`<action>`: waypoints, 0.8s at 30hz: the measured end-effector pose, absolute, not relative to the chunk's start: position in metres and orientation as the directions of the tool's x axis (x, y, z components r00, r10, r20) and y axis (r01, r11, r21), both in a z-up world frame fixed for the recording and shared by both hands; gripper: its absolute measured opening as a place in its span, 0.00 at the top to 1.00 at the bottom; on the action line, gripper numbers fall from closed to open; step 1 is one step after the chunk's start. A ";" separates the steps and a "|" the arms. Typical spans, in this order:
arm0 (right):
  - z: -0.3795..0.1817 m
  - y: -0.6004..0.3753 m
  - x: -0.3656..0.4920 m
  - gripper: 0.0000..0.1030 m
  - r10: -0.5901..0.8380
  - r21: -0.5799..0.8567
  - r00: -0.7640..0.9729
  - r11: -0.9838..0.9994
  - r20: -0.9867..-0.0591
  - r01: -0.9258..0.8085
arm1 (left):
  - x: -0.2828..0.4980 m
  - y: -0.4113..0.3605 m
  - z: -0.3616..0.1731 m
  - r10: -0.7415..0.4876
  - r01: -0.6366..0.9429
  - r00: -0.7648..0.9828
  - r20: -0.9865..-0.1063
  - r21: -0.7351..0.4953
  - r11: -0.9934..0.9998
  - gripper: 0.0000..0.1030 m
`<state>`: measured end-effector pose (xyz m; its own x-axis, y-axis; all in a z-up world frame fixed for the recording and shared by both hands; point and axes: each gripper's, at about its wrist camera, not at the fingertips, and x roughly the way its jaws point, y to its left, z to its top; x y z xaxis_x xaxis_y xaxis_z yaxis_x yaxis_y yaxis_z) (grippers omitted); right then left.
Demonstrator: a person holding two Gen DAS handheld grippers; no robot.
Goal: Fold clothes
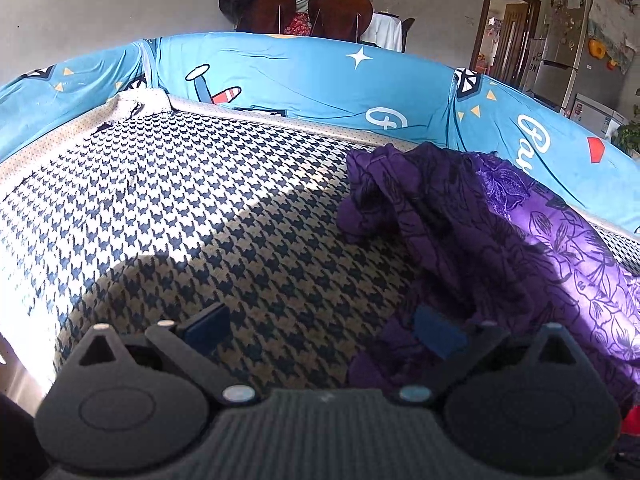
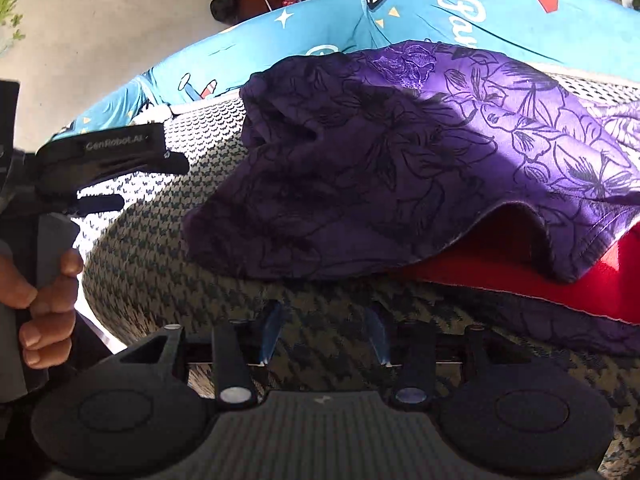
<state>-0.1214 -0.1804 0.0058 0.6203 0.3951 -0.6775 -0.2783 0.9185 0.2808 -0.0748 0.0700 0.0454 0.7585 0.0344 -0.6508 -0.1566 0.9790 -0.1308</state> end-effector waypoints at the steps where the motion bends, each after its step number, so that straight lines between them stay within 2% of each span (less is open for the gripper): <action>1: 0.006 -0.182 -0.120 0.48 0.403 0.303 0.623 0.915 -0.670 -0.266 | -0.075 0.070 0.045 0.030 -0.154 0.758 -0.651 -0.135 0.979 0.00; 3: 0.006 -0.183 -0.114 0.46 0.409 0.332 0.628 0.911 -0.662 -0.243 | -0.076 0.071 0.045 0.021 -0.150 0.757 -0.653 -0.143 0.978 0.00; 10: 0.006 -0.185 -0.109 0.48 0.408 0.375 0.650 0.905 -0.641 -0.198 | -0.077 0.071 0.045 0.003 -0.137 0.755 -0.655 -0.153 0.979 0.00; 12: 0.007 -0.186 -0.108 0.58 0.401 0.375 0.654 0.907 -0.641 -0.189 | -0.078 0.071 0.045 -0.002 -0.131 0.756 -0.655 -0.154 0.979 0.00; 15: 0.008 -0.187 -0.107 0.68 0.401 0.380 0.657 0.907 -0.639 -0.183 | -0.080 0.071 0.045 -0.002 -0.127 0.756 -0.654 -0.149 0.981 0.00; 24: 0.018 -0.195 -0.111 0.70 0.371 0.386 0.695 0.911 -0.615 -0.145 | -0.080 0.072 0.045 -0.001 -0.131 0.754 -0.657 -0.151 0.980 0.00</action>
<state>-0.1110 -0.1955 0.0178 0.6953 0.3715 -0.6153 -0.1451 0.9110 0.3861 -0.0803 0.0724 0.0448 0.7537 -0.0010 -0.6573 -0.1308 0.9798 -0.1515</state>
